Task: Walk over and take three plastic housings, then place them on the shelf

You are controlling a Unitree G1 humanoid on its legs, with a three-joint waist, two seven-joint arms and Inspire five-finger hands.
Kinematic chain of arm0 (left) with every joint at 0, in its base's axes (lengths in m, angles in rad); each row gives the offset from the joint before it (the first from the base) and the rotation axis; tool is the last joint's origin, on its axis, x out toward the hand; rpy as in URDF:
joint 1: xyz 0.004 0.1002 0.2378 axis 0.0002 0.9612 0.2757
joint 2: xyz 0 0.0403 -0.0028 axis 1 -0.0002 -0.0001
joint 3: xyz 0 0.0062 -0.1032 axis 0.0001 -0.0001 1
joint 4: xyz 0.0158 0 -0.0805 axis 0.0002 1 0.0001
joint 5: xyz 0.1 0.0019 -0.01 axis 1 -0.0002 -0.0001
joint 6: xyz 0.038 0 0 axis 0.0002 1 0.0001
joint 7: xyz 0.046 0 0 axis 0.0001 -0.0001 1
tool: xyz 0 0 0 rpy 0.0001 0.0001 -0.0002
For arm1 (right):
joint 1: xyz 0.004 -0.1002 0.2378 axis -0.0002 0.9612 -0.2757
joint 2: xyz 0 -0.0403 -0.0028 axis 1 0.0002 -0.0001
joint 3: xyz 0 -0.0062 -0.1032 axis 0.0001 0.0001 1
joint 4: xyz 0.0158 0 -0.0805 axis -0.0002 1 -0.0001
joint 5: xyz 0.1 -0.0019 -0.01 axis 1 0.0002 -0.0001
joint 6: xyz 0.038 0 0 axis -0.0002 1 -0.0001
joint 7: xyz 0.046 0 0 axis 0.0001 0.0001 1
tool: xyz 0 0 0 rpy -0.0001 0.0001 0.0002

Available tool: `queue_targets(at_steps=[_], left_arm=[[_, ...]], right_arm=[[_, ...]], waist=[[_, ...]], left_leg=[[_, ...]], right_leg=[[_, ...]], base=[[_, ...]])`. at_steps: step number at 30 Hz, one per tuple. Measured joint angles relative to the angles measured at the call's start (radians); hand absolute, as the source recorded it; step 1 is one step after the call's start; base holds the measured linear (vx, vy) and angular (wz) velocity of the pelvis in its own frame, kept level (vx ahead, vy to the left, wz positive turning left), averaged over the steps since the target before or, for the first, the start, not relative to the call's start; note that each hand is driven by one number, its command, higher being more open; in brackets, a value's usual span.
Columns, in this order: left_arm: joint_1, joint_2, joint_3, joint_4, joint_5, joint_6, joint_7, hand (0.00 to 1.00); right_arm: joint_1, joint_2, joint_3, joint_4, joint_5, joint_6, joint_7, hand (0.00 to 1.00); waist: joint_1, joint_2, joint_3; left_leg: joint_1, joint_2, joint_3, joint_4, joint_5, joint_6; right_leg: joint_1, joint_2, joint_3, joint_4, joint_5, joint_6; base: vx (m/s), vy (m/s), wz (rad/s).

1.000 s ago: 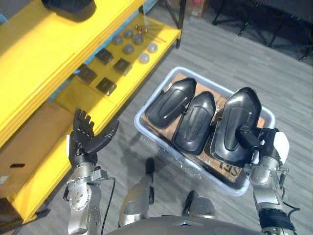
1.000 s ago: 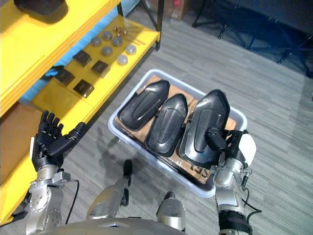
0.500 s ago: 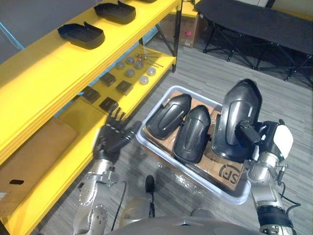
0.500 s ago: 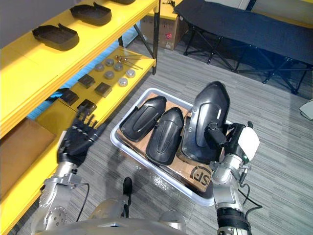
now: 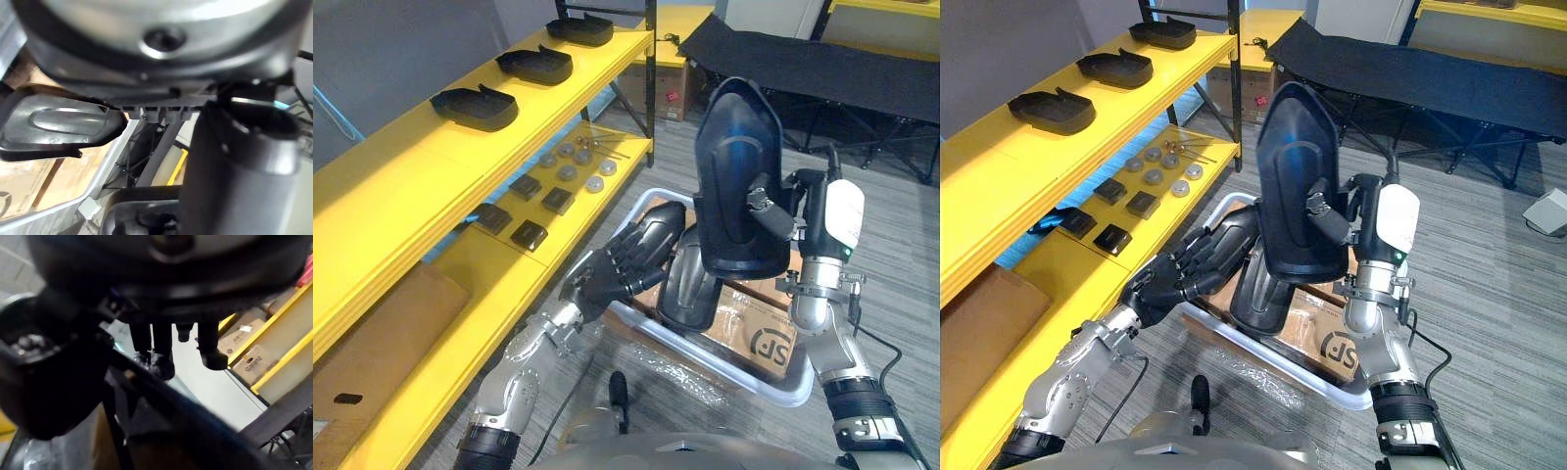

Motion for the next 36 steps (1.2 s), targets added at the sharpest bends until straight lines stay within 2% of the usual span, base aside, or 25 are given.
queue_targets(at_steps=[5,11,23,31,36], left_arm=[[-0.029,0.006,-0.003,0.035,0.0,0.0,0.01,1.0],[-0.052,0.008,-0.023,0.036,-0.002,0.009,0.006,1.0],[-0.175,0.028,-0.138,0.144,-0.074,0.024,-0.009,1.0],[-0.189,0.028,-0.193,0.163,-0.092,0.024,-0.013,1.0],[-0.189,0.029,-0.198,0.172,-0.115,0.016,0.03,1.0]], right_arm=[[-0.004,-0.001,0.035,-0.026,0.0,-0.055,0.035,0.0],[-0.005,-0.001,0.067,-0.026,0.0,-0.088,0.037,0.0],[-0.036,0.016,0.134,-0.026,0.003,-0.107,0.054,0.0],[-0.036,0.031,0.154,-0.025,0.013,-0.108,0.061,0.0],[-0.036,0.051,0.179,-0.017,0.051,-0.112,0.091,0.0]], waist=[[-0.012,0.003,-0.003],[-0.012,0.005,-0.007],[-0.012,0.004,-0.027],[-0.016,0.001,-0.029],[-0.016,-0.016,-0.038]], left_leg=[[0.002,0.0,0.006,0.0,0.003,0.004],[0.003,0.0,0.01,0.0,0.005,0.003],[0.0,0.013,0.035,0.0,0.006,0.004],[0.001,0.014,0.04,0.0,0.004,0.004],[0.001,0.014,0.041,0.0,0.003,0.003]], right_leg=[[0.001,0.0,0.007,-0.007,0.013,0.002],[-0.001,0.0,0.013,-0.011,0.02,0.003],[0.003,0.014,0.032,-0.065,0.054,-0.001],[0.009,0.016,0.036,-0.078,0.062,-0.001],[0.009,0.016,0.037,-0.079,0.062,-0.001]], base=[[-0.05,0.007,-0.03],[-0.04,0.002,-0.02],[-0.02,-0.012,-0.07],[0.0,-0.005,-0.02],[0.0,0.0,0.0]])
